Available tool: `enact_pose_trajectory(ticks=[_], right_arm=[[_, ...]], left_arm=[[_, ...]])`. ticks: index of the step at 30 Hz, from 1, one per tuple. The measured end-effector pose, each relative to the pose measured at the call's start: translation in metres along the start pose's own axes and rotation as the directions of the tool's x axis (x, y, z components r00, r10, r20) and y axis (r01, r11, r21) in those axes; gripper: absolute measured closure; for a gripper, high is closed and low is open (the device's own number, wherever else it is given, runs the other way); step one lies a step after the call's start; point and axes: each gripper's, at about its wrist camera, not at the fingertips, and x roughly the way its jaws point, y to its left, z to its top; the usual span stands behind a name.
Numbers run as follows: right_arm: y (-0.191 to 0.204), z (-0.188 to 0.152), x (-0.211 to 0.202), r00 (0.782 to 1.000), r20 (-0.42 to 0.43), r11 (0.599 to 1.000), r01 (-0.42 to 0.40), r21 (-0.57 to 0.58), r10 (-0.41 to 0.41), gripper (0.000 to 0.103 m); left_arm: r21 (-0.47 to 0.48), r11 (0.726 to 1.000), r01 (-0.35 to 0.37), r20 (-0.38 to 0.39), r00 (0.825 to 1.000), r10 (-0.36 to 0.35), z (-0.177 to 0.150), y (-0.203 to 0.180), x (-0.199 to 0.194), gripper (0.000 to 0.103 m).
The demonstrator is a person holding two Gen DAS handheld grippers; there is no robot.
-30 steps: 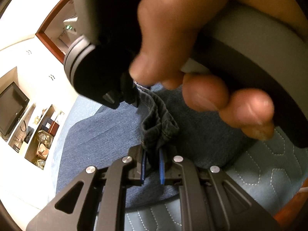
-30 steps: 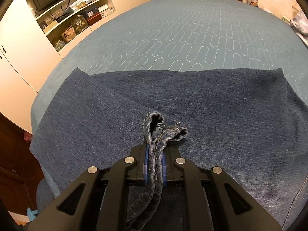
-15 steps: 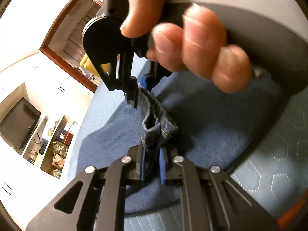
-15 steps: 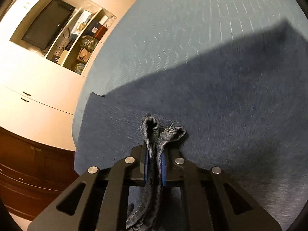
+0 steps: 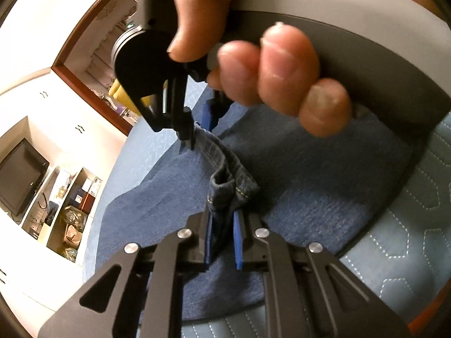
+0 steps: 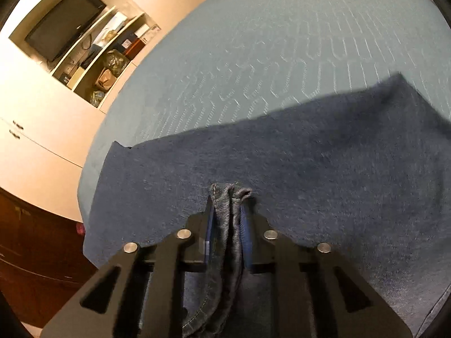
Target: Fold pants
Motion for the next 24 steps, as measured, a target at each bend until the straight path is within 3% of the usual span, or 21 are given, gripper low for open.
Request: enact_pose_trajectory(ticks=[5,10,15,17,18,20,23,24], right_arm=[[-0.002,0.001,-0.02,0.998,0.042,0.999,0.043,-0.01,-0.042,0.088],[-0.015,-0.008,-0.018,0.996,0.039,0.997,0.081,0.0,-0.081,0.089],[-0.005,-0.011,-0.006,0.984,0.06,0.983,0.169,-0.066,-0.166,0.089],[0.0,-0.014,-0.003,0.975,0.078,0.973,0.215,-0.09,-0.208,0.09],[0.001,-0.015,-0.004,0.971,0.089,0.968,0.229,-0.101,-0.22,0.09],[0.003,-0.016,-0.005,0.971,0.1,0.969,0.227,-0.098,-0.217,0.086],[-0.002,-0.02,-0.019,0.965,0.139,0.972,0.232,-0.042,-0.224,0.074],[-0.004,-0.021,-0.027,0.959,0.161,0.97,0.241,-0.03,-0.233,0.073]], left_arm=[[0.011,1.0,0.016,0.042,0.999,-0.016,0.007,-0.001,-0.009,0.092],[0.003,0.999,0.04,0.038,0.998,-0.04,0.01,-0.004,-0.004,0.092],[-0.022,0.999,0.044,0.032,0.999,-0.044,0.009,-0.001,0.003,0.092],[-0.062,0.995,0.08,0.027,0.997,-0.078,0.009,0.004,0.001,0.08],[-0.103,0.989,0.106,0.027,0.994,-0.103,0.006,0.018,-0.002,0.055],[-0.181,0.976,0.121,0.062,0.992,-0.112,-0.003,0.042,-0.017,0.031],[-0.333,0.93,0.152,0.038,0.988,-0.148,-0.029,0.088,-0.037,0.031],[-0.413,0.898,0.151,0.029,0.988,-0.153,-0.041,0.114,-0.042,0.031]])
